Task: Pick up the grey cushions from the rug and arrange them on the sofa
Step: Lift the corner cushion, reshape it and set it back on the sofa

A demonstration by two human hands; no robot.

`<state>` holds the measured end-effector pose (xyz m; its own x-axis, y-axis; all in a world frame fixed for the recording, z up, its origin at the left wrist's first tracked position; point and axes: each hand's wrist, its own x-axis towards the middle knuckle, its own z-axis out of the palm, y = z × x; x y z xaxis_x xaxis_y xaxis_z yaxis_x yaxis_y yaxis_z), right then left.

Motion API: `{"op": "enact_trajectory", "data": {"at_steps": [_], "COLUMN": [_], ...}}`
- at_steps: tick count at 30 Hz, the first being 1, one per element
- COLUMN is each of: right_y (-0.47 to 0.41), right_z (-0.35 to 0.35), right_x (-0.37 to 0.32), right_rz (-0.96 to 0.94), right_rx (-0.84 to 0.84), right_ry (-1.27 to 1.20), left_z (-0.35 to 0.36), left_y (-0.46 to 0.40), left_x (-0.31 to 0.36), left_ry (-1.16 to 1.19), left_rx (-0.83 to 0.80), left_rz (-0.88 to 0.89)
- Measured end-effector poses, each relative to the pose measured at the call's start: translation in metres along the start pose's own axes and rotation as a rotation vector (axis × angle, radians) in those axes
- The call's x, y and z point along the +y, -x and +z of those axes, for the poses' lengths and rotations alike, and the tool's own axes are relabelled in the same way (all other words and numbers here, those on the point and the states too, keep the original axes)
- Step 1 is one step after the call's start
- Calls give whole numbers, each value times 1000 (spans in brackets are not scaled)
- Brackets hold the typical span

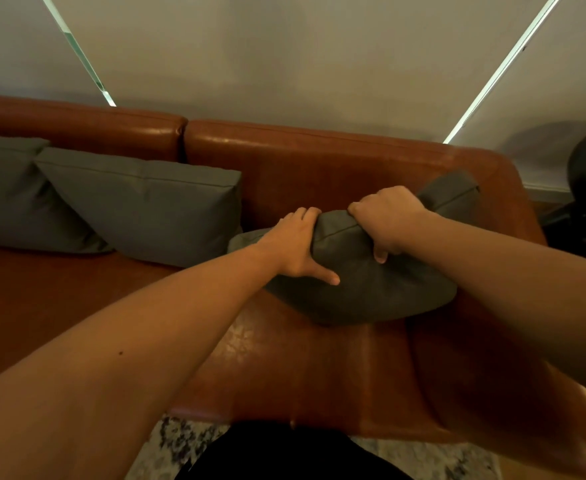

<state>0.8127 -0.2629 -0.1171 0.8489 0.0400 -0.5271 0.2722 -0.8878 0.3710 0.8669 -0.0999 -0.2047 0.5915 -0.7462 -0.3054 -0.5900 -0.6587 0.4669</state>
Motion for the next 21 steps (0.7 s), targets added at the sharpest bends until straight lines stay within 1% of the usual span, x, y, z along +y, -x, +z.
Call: {"op": "enact_trajectory", "data": {"at_steps": [3, 5, 8, 9, 12, 15, 17, 19, 21], "right_y": [-7, -11, -13, -13, -10, -3, 1, 4, 7], "right_z": [-4, -2, 6, 8, 12, 11, 10, 8, 4], "right_x": [-25, -35, -39, -38, -26, 0, 6, 2, 6], "right_rz": [-25, -50, -104, -116, -83, -23, -59, -72, -32], "right_rx": [-62, -54, 49, 86, 147, 154, 160, 214, 300], "right_ry": [71, 85, 59, 32, -49, -93, -158, -217, -248], "left_z": [10, 15, 18, 19, 19, 13, 12, 12, 11], "left_y": [7, 12, 10, 8, 1, 4, 8, 12, 16], "left_x": [-12, -17, -9, -3, 2, -13, -19, -21, -28], "left_ry": [-40, -62, 74, 109, 123, 117, 108, 97, 102], "left_rx": [-53, -34, 118, 136, 108, 80, 74, 78, 85], "left_rz": [-33, -45, 17, 27, 7, -20, -7, 6, 7]}}
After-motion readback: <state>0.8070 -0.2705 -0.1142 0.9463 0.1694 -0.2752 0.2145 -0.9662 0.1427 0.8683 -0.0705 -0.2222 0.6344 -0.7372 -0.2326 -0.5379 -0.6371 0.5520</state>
